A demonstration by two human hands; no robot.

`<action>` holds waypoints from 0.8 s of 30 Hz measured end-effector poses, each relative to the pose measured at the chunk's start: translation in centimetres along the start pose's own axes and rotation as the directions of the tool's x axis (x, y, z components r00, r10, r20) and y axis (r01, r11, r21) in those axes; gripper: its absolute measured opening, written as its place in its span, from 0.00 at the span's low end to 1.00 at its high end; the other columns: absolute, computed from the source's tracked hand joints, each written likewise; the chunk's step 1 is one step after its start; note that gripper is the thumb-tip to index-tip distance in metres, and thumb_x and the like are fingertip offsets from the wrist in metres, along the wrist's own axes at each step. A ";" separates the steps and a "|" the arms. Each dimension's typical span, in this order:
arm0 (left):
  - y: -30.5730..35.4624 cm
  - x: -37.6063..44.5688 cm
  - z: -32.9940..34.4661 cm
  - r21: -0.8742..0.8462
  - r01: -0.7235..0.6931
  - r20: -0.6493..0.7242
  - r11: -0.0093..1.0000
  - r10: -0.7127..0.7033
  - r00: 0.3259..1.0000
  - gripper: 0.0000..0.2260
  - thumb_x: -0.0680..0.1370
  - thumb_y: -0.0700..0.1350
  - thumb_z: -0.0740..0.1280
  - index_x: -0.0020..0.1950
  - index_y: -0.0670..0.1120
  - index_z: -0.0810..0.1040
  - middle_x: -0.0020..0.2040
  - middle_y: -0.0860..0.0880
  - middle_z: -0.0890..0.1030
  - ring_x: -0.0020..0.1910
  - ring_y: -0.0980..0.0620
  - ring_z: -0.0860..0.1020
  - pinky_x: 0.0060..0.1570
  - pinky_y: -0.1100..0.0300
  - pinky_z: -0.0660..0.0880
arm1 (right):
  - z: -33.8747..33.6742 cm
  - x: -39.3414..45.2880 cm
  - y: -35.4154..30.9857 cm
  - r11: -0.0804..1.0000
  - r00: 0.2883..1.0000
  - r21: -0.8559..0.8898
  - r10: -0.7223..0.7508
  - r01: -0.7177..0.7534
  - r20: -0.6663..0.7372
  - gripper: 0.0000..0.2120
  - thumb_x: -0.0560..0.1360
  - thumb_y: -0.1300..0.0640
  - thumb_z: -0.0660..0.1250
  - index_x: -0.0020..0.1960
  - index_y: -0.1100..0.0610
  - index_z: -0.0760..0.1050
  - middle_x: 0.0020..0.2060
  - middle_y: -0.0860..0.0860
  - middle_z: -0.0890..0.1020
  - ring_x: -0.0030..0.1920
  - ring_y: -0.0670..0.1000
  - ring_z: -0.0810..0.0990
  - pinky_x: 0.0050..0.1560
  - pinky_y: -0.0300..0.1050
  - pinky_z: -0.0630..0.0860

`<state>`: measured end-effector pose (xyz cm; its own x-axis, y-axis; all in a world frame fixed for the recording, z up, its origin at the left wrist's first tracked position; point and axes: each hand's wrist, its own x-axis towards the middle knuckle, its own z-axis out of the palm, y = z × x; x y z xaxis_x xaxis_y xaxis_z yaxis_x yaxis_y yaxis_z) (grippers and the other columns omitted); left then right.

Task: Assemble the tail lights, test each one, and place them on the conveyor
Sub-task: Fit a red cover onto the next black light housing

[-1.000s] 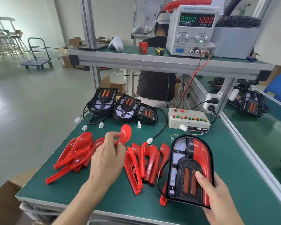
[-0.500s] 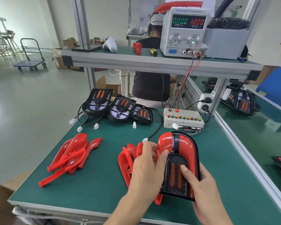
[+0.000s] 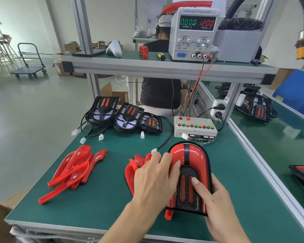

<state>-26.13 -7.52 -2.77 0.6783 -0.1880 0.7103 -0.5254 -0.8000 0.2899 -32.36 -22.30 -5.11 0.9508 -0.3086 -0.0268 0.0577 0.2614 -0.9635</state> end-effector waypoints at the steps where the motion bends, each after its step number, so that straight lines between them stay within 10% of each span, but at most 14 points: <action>1: -0.2 0.1 0.1 -0.008 -0.020 0.024 1.000 0.021 1.000 0.14 0.81 0.55 0.65 0.40 0.48 0.70 0.36 0.51 0.69 0.28 0.48 0.67 0.21 0.55 0.65 | -0.1 0.0 0.0 1.000 1.000 0.012 0.014 -0.014 0.011 0.18 0.67 0.52 0.75 0.58 0.49 0.84 0.54 0.58 0.87 0.55 0.60 0.86 0.61 0.59 0.79; 5: -0.9 0.7 0.2 -0.368 0.301 0.322 0.880 -0.183 0.929 0.17 0.75 0.65 0.64 0.43 0.53 0.66 0.41 0.55 0.71 0.36 0.55 0.71 0.35 0.60 0.70 | -0.5 0.0 -0.3 0.993 0.994 0.077 0.086 -0.091 0.071 0.17 0.69 0.53 0.74 0.58 0.50 0.84 0.55 0.60 0.86 0.55 0.62 0.86 0.49 0.53 0.85; 10: -1.9 1.7 0.2 -0.516 0.836 0.824 0.186 -0.158 0.544 0.29 0.67 0.64 0.76 0.62 0.49 0.76 0.56 0.47 0.85 0.54 0.51 0.85 0.58 0.51 0.80 | -1.0 0.0 -0.6 0.981 0.976 0.106 0.147 -0.165 0.160 0.17 0.73 0.55 0.72 0.61 0.54 0.82 0.58 0.62 0.85 0.56 0.64 0.85 0.46 0.52 0.84; 14: -1.6 1.4 0.6 -0.578 0.807 0.801 0.124 -0.106 0.590 0.20 0.76 0.58 0.72 0.60 0.45 0.81 0.55 0.44 0.86 0.55 0.44 0.85 0.60 0.44 0.80 | -1.0 0.3 -1.0 0.983 0.980 0.091 0.144 -0.157 0.138 0.16 0.73 0.55 0.72 0.61 0.55 0.83 0.57 0.62 0.85 0.56 0.64 0.85 0.46 0.52 0.85; 18: -1.0 1.4 1.0 -0.584 0.599 0.560 0.547 -0.262 0.786 0.21 0.69 0.72 0.68 0.48 0.57 0.79 0.39 0.58 0.79 0.37 0.62 0.77 0.42 0.64 0.74 | -1.2 0.5 -1.7 0.990 0.989 0.080 0.105 -0.113 0.104 0.15 0.73 0.55 0.72 0.58 0.56 0.84 0.56 0.62 0.85 0.54 0.62 0.86 0.45 0.50 0.84; 20: -1.0 1.3 0.9 -0.536 0.534 0.464 0.653 -0.300 0.833 0.26 0.66 0.75 0.67 0.56 0.60 0.75 0.46 0.59 0.77 0.43 0.65 0.75 0.45 0.70 0.71 | -1.3 0.5 -2.1 0.991 0.990 0.078 0.100 -0.108 0.102 0.17 0.71 0.54 0.73 0.58 0.56 0.84 0.56 0.62 0.85 0.54 0.63 0.86 0.45 0.50 0.84; 24: -0.7 1.8 0.4 -0.625 0.743 0.744 0.238 -0.104 0.660 0.30 0.71 0.66 0.72 0.67 0.51 0.75 0.63 0.51 0.82 0.64 0.51 0.79 0.69 0.44 0.73 | -1.4 0.4 -2.6 0.991 0.982 0.073 0.101 -0.114 0.162 0.19 0.70 0.54 0.78 0.59 0.58 0.83 0.57 0.64 0.84 0.55 0.64 0.86 0.47 0.51 0.84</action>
<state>-24.33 -7.50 -1.95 0.8845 -0.4650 -0.0391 0.0579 0.0262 0.9980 -32.59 -24.39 -2.96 0.9885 -0.1284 -0.0801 -0.0285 0.3613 -0.9320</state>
